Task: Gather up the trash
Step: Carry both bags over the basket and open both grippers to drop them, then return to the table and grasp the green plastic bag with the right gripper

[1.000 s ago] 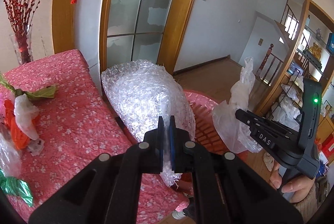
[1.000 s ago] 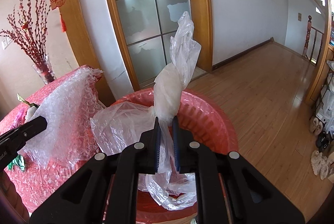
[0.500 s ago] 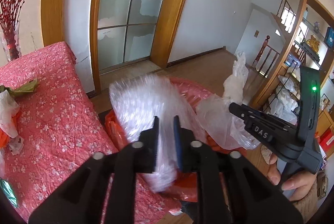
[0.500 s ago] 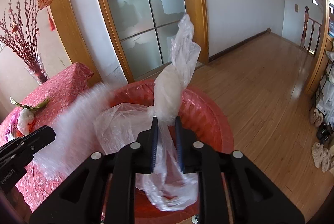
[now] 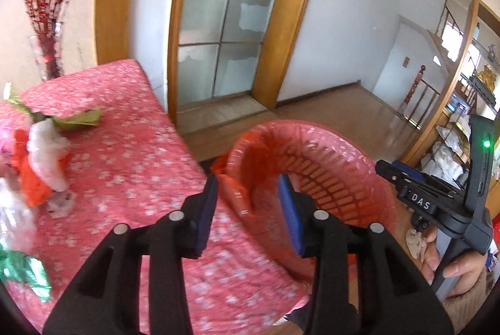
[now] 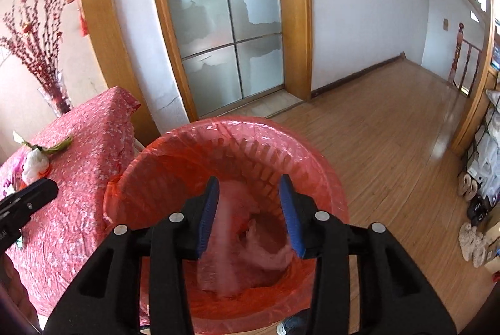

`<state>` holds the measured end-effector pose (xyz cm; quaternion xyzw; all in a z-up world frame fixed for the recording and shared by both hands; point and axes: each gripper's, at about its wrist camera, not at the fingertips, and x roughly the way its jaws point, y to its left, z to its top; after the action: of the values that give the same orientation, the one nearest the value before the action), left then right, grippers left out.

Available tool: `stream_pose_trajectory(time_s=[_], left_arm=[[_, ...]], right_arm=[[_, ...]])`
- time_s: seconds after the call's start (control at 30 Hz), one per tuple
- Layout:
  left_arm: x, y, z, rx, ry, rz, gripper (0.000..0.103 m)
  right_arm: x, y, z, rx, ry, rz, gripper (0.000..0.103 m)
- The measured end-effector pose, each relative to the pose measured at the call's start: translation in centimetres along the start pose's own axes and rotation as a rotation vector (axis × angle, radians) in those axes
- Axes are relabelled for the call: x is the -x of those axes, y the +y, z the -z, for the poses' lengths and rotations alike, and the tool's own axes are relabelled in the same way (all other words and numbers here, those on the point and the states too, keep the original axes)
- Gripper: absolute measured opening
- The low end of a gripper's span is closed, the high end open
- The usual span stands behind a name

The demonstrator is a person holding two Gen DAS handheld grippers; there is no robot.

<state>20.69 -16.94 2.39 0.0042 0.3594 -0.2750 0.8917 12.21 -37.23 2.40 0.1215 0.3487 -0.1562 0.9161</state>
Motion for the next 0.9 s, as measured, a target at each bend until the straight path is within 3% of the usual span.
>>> stream_pose_trajectory(time_s=[0.47, 0.9], left_arm=[[8.9, 10.2, 2.2, 0.072, -0.115, -0.27, 0.054], [15.0, 20.9, 6.0, 0.243, -0.131, -0.474, 0.055]], right_arm=[[1.8, 9.1, 0.9, 0.148, -0.007, -0.144, 0.041], [2.2, 22.0, 2.8, 0.279, 0.038, -0.39, 0.041]])
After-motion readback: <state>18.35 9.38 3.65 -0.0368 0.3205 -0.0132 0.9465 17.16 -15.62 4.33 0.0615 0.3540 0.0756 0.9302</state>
